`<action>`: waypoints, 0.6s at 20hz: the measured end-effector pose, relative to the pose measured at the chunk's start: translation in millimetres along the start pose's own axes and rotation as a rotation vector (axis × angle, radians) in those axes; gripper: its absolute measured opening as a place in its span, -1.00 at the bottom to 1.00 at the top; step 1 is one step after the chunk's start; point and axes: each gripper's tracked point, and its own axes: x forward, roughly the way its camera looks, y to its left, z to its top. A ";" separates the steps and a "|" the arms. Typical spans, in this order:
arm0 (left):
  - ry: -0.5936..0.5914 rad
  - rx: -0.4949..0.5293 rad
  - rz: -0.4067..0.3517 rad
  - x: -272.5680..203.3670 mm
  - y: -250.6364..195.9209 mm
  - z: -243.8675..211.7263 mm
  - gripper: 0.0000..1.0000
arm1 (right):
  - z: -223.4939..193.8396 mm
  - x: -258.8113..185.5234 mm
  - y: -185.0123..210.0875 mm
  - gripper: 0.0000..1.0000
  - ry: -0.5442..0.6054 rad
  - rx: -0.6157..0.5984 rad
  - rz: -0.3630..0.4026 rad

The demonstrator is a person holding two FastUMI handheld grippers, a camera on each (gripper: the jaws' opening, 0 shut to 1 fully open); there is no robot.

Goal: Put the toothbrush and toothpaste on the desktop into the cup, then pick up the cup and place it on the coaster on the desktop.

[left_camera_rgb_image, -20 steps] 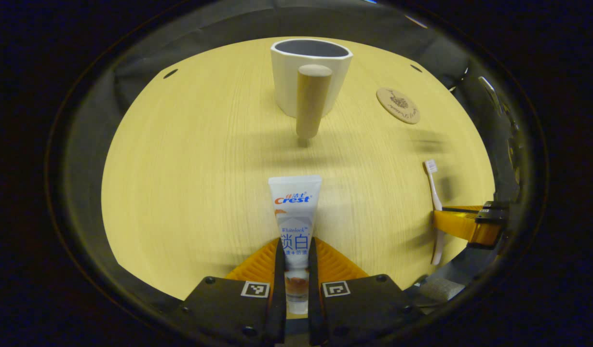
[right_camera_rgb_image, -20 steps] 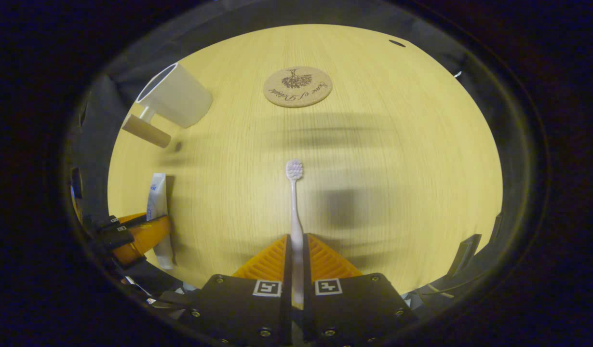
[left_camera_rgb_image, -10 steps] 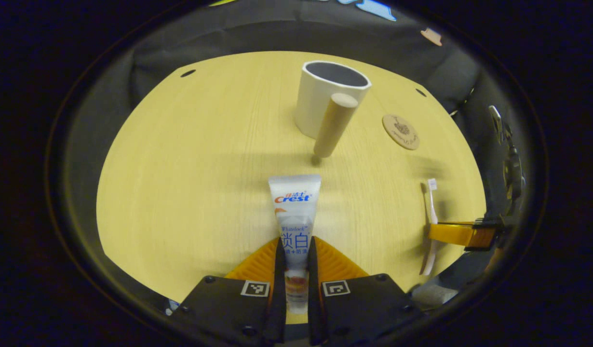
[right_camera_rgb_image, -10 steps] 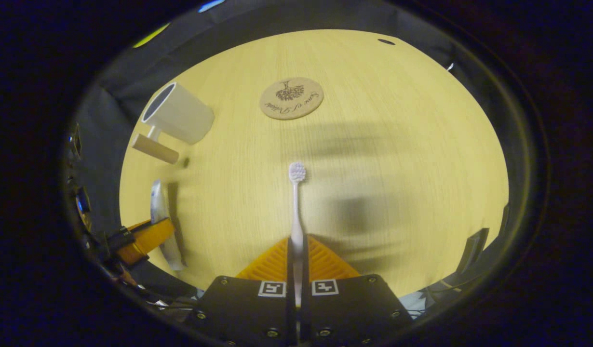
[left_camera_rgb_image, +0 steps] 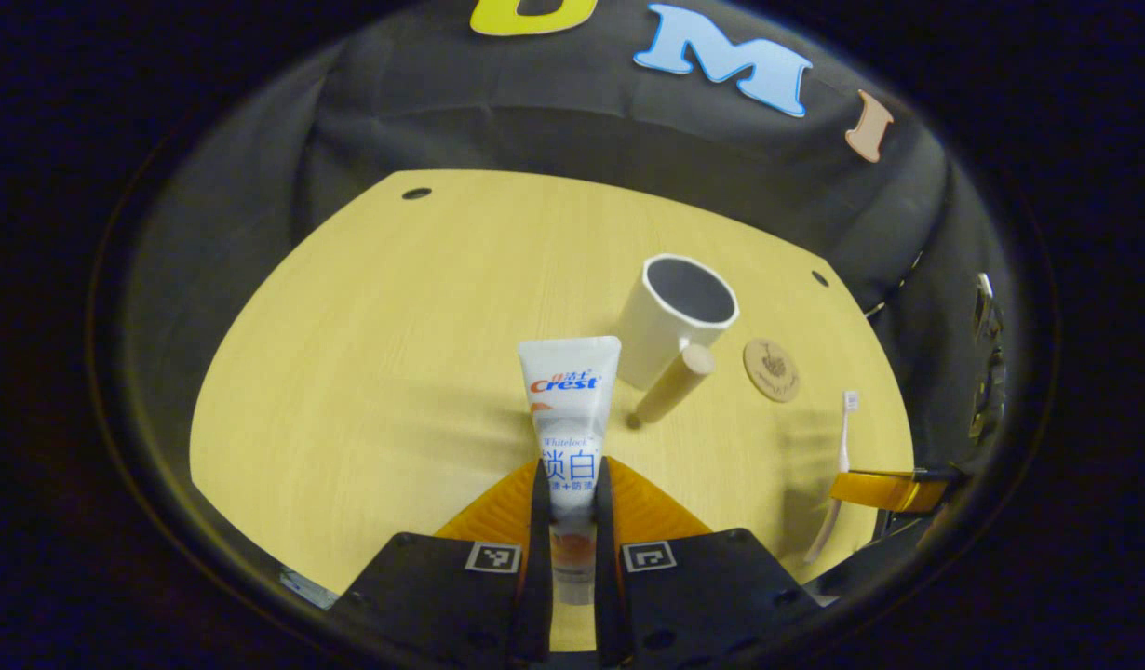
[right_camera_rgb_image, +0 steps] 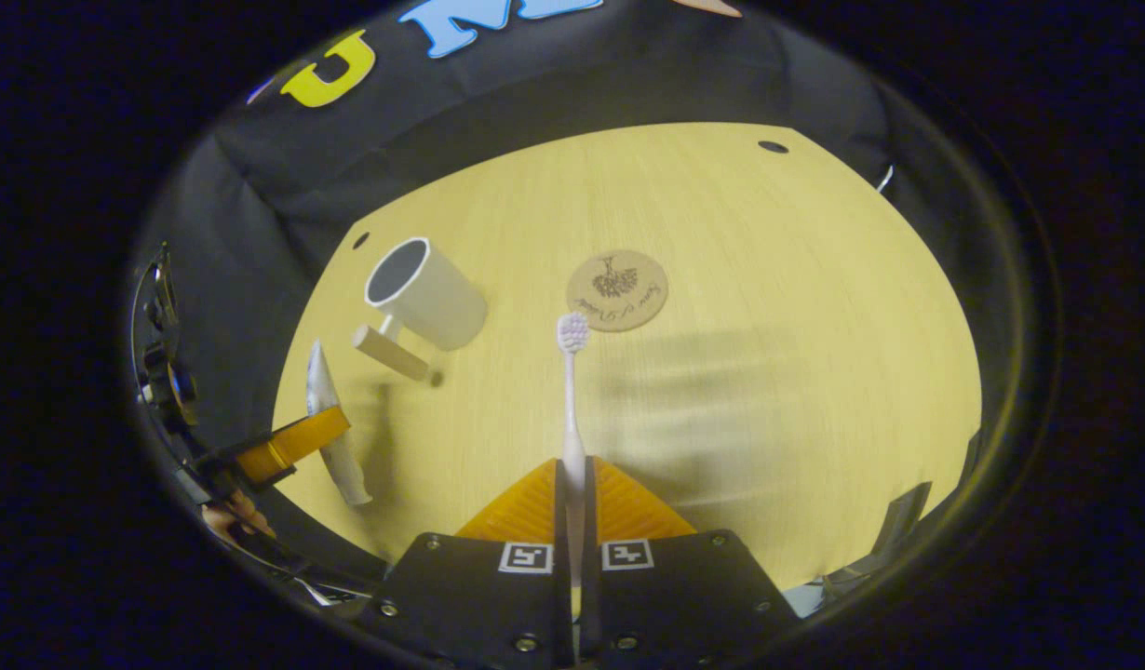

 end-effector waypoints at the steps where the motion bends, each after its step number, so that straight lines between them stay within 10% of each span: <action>1: -0.038 -0.003 -0.009 -3.7 -1.2 15.2 -0.48 | 5.6 -2.1 3.0 -0.90 -0.024 -0.010 0.006; 12: -0.354 -0.069 -0.117 -15.7 -26.1 129.6 -0.50 | 32.0 -26.2 19.1 -0.84 -0.184 -0.063 0.052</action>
